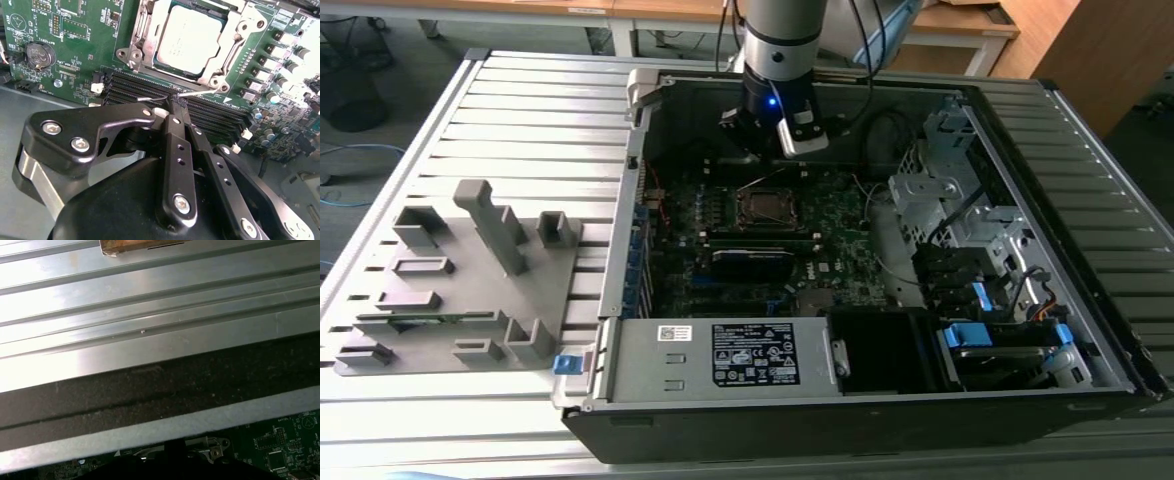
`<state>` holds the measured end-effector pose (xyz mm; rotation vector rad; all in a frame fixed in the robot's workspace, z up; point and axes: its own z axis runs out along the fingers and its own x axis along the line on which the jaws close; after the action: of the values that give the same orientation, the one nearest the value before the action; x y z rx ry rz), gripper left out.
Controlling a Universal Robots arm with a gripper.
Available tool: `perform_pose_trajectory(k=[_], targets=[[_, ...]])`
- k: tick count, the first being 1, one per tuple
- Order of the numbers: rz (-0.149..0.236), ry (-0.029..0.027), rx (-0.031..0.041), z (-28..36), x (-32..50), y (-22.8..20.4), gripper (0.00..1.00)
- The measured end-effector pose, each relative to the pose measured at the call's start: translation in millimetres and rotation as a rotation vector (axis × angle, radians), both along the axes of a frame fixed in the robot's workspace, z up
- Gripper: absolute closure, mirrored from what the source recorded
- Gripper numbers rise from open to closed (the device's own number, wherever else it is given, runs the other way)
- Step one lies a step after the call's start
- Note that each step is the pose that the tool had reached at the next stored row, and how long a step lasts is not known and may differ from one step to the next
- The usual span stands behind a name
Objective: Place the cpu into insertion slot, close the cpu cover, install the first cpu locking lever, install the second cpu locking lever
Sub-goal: 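Install the first cpu locking lever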
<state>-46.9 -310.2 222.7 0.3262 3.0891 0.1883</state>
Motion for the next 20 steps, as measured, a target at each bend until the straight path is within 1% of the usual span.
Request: perform_pose_trajectory(k=[6,10,16,17,20], targets=[[0.0,-0.0001,-0.0015,-2.0,1.3,0.0,0.89],[0.0,0.0,-0.0049,-5.2,1.7,0.0,0.89],[0.0,-0.0005,-0.0051,-5.6,1.7,0.0,0.89],[0.0,-0.0023,-0.0051,-5.8,1.7,0.0,0.89],[0.0,-0.0115,-0.005,-6.6,1.7,0.0,0.89]])
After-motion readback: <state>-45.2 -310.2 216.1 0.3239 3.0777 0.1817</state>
